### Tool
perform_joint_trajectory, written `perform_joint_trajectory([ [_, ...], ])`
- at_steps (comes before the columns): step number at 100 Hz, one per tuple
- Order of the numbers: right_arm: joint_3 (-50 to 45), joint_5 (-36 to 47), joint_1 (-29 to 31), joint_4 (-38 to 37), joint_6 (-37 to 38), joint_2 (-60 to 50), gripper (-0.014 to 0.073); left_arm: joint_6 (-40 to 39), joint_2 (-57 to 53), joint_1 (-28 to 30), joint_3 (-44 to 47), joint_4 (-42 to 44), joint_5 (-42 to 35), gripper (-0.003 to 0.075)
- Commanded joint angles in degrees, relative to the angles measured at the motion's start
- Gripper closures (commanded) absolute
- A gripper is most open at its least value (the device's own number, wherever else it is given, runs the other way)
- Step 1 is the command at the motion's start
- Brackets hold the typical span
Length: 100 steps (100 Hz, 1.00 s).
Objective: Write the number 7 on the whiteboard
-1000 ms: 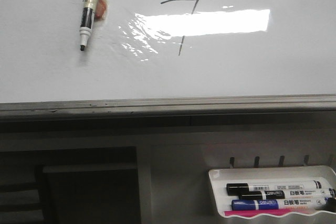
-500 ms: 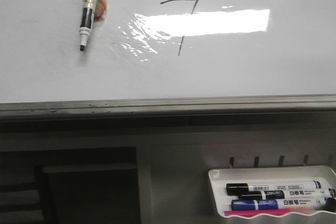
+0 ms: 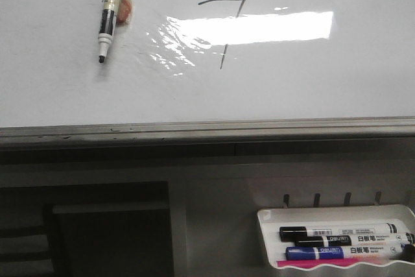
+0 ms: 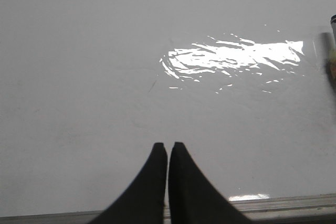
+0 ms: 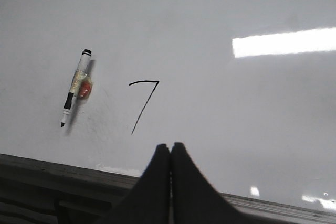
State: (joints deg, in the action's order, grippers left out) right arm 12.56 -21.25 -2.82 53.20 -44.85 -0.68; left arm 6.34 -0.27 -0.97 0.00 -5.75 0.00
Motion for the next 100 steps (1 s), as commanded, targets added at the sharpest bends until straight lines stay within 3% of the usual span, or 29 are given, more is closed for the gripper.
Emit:
perform_joint_trajectory([
  [1,1.2,2.8,0.3,1.3,-0.6,-0.6,0.0658,-0.6,-1.7,0.2,2.0,-0.4,-3.9,0.0741],
  [61,1.2,2.8,0.3,1.1,-0.6,-0.6,0.0658,-0.6,-1.7,0.2,2.0,-0.4,-3.9,0.0741],
  [76,1.2,5.9,0.3,0.1,-0.6,-0.6,0.0658,-0.6,-1.7,0.2,2.0,-0.4,-3.9,0.0741],
  [81,1.2,6.9,0.3,-3.2,0.2,-0.6,0.0658,-0.6,-1.7,0.2,2.0,-0.4,-3.9,0.0741],
  [87,1.1,8.4,0.3,-13.1,5.1,-0.6,0.0658,-0.6,-1.7,0.2,2.0,-0.4,-3.9,0.0741],
  [100,-1.0,14.5,0.3,-41.7,30.8,-0.6,0.0658,-0.6,-1.7,0.2,2.0,-0.4,-3.9,0.0741],
])
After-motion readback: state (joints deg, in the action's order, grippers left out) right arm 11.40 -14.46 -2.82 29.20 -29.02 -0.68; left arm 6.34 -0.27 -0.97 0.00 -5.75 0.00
